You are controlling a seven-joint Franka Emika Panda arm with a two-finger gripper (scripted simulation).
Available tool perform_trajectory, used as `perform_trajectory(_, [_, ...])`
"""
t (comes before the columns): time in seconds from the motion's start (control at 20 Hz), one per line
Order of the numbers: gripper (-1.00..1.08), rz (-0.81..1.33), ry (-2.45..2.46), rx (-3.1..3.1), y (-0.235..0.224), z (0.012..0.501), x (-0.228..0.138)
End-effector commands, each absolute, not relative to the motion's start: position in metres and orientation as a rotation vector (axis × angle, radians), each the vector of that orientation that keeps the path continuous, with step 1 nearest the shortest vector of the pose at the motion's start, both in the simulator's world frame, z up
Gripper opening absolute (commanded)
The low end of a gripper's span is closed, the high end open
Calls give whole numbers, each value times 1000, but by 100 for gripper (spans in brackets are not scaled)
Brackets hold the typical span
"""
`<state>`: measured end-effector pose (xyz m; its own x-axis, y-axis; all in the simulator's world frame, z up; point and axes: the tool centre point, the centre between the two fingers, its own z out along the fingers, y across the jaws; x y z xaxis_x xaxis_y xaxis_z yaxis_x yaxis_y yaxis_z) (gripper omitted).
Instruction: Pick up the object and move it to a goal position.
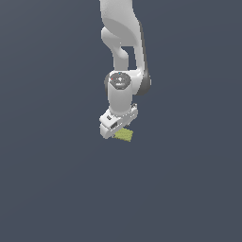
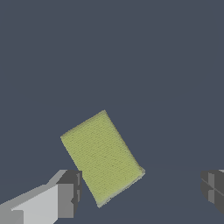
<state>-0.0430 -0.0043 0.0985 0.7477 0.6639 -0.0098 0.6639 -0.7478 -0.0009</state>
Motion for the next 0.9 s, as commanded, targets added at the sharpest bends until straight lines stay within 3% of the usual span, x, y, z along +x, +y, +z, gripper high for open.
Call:
perform_trajectory(0.0, [100, -14, 1228, 2888, -3, 93, -47])
perform_trajectory(0.85, [100, -3, 1821, 2558, 8, 64, -74])
